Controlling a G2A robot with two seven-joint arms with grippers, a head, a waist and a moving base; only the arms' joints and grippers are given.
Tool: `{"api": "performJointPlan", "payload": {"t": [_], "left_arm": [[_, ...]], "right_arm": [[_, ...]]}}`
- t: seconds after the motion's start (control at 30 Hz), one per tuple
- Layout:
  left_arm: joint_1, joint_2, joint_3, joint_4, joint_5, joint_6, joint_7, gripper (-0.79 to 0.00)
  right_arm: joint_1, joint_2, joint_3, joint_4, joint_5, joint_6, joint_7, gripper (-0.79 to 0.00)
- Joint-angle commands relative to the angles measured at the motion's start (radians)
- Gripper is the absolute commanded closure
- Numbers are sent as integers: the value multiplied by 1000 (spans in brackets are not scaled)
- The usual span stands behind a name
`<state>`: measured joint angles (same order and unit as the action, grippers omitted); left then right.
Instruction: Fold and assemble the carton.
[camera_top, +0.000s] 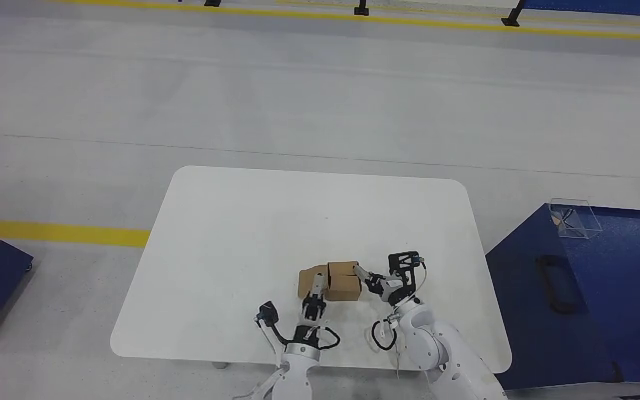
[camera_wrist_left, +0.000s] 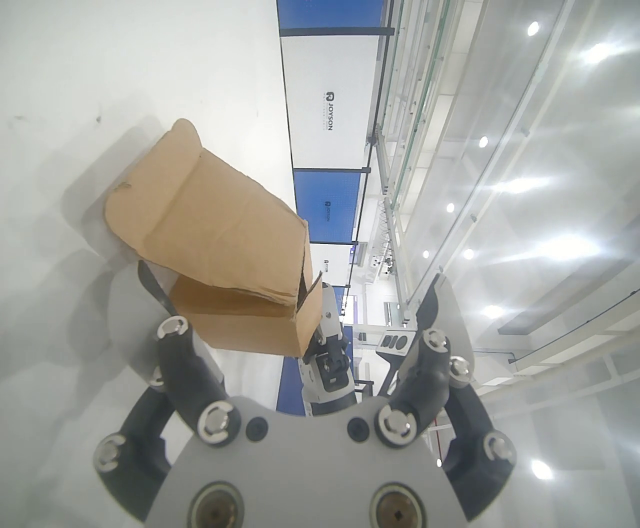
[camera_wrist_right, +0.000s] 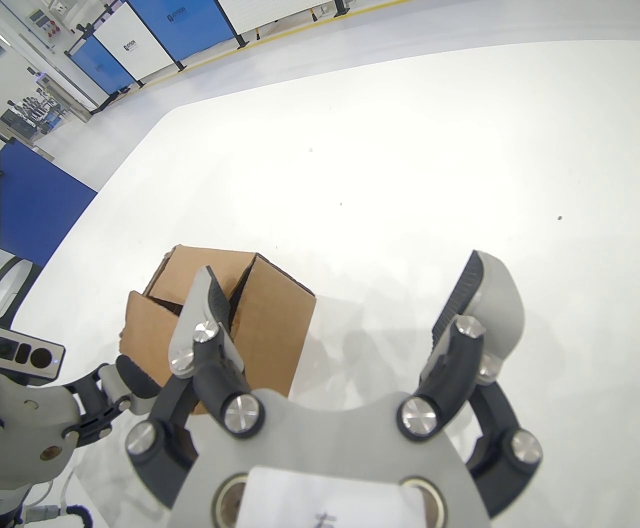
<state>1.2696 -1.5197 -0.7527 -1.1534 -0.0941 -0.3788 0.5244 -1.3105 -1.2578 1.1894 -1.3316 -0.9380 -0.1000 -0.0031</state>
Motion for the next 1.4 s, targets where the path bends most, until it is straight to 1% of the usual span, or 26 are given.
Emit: {"api": "performJointPlan", "payload": {"t": [0.0, 0.13, 0.23, 0.3, 0.4, 0.63, 0.7, 0.87, 1.0, 1.13, 1.27, 1.37], "left_arm": [[-1, -4, -6, 14, 4, -21, 2, -785], [-9, -12, -22, 46, -6, -62, -1, -785], [-11, -20, -34, 74, -36, -134, -13, -785], [-22, -25, -43, 108, -71, -174, -45, -785], [-39, -34, -52, 154, -74, -242, -54, -785], [-71, -59, -56, 239, -22, -380, -18, -785], [-78, -65, -60, 260, -14, -407, -8, -785], [-93, -79, -73, 284, 45, -487, 25, -785], [-97, -89, -80, 281, 110, -499, 56, -785], [-102, -98, -88, 272, 144, -484, 65, -785], [-101, -104, -95, 260, 191, -488, 64, -785], [-96, -108, -103, 253, 227, -467, 82, -785]], "right_arm": [[0, 0, 0, 0, 0, 0, 0, -785], [0, 0, 0, 0, 0, 0, 0, -785], [0, 0, 0, 0, 0, 0, 0, -785], [0, 0, 0, 0, 0, 0, 0, -785], [0, 0, 0, 0, 0, 0, 0, -785], [0, 0, 0, 0, 0, 0, 0, -785], [0, 0, 0, 0, 0, 0, 0, -785], [0, 0, 0, 0, 0, 0, 0, -785], [0, 0, 0, 0, 0, 0, 0, -785], [0, 0, 0, 0, 0, 0, 0, -785], [0, 0, 0, 0, 0, 0, 0, -785], [0, 0, 0, 0, 0, 0, 0, -785]]}}
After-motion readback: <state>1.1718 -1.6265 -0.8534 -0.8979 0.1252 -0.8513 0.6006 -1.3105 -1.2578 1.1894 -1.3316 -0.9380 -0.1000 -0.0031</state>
